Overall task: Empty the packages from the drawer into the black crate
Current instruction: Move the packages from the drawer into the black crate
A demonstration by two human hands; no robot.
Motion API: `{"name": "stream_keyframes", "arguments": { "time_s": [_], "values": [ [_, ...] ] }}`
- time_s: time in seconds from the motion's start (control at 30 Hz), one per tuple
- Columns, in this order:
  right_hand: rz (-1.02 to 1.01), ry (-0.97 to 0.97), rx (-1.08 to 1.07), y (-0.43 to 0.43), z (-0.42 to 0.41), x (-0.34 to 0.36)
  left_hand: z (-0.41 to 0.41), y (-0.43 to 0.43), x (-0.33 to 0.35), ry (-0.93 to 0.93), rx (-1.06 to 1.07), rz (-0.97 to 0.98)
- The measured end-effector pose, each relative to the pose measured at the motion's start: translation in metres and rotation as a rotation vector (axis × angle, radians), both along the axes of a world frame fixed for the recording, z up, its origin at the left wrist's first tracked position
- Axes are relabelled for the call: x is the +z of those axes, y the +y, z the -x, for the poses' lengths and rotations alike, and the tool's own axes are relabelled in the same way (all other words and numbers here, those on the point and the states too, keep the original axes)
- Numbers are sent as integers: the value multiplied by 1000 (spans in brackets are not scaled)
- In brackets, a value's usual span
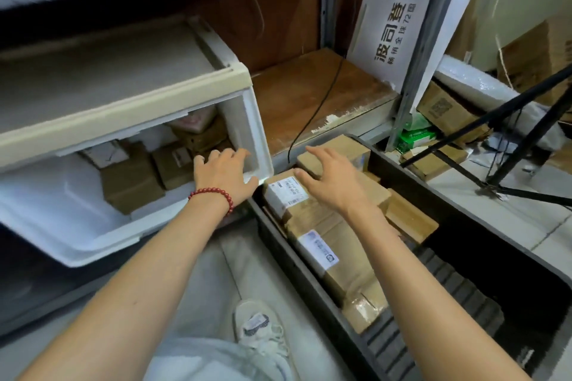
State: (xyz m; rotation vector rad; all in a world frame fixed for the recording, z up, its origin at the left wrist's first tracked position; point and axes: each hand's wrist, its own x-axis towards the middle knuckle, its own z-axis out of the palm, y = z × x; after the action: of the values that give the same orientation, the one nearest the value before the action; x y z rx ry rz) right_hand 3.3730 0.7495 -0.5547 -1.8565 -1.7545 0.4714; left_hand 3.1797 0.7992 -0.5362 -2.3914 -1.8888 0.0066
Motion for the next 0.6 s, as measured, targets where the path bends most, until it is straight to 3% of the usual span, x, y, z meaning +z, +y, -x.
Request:
{"name": "stream_keyframes", "arguments": {
  "time_s": [0.3,0.6],
  "values": [
    [-28,-157,292,14,108,20,129,-22,33,-4,221,71],
    [34,-223,456,53,189,-11,200,-29,-18,-66,329,145]
  ]
}}
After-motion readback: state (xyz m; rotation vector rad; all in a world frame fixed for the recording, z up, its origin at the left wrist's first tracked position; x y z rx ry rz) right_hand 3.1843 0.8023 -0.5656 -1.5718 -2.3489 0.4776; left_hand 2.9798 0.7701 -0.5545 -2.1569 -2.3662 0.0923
